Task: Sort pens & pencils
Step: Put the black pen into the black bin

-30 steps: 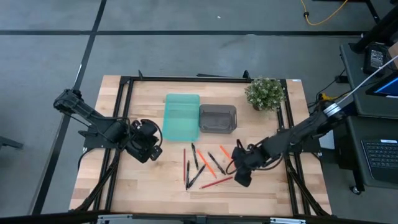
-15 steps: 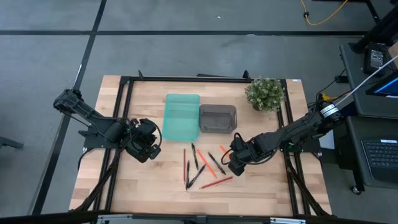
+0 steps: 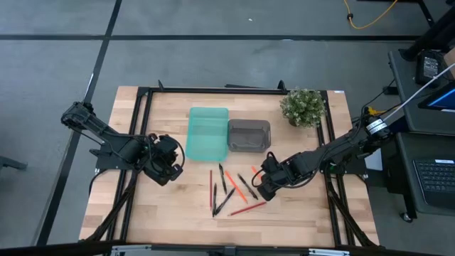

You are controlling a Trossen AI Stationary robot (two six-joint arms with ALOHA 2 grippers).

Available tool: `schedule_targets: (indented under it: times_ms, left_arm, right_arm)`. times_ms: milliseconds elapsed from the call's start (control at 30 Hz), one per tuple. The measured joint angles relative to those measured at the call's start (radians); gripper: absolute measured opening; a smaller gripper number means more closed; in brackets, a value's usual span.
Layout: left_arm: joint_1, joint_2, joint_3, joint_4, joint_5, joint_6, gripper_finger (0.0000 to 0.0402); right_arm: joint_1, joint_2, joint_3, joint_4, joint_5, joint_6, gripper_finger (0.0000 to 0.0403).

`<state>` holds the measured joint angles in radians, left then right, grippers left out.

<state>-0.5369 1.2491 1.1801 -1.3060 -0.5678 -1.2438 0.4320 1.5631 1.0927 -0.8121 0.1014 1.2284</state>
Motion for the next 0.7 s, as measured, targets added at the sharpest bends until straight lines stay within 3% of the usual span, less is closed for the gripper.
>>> schedule_targets:
  times_ms: [400, 700]
  left_arm:
    - [-0.023, 0.0, 0.0, 0.017, -0.001, -0.01, 0.0041]
    - [-0.023, 0.003, 0.0, 0.02, -0.001, -0.01, 0.0041]
  right_arm:
    - [-0.002, 0.024, -0.068, 0.088, 0.011, -0.003, 0.0161]
    - [-0.041, 0.052, -0.143, 0.194, -0.057, -0.003, 0.0161]
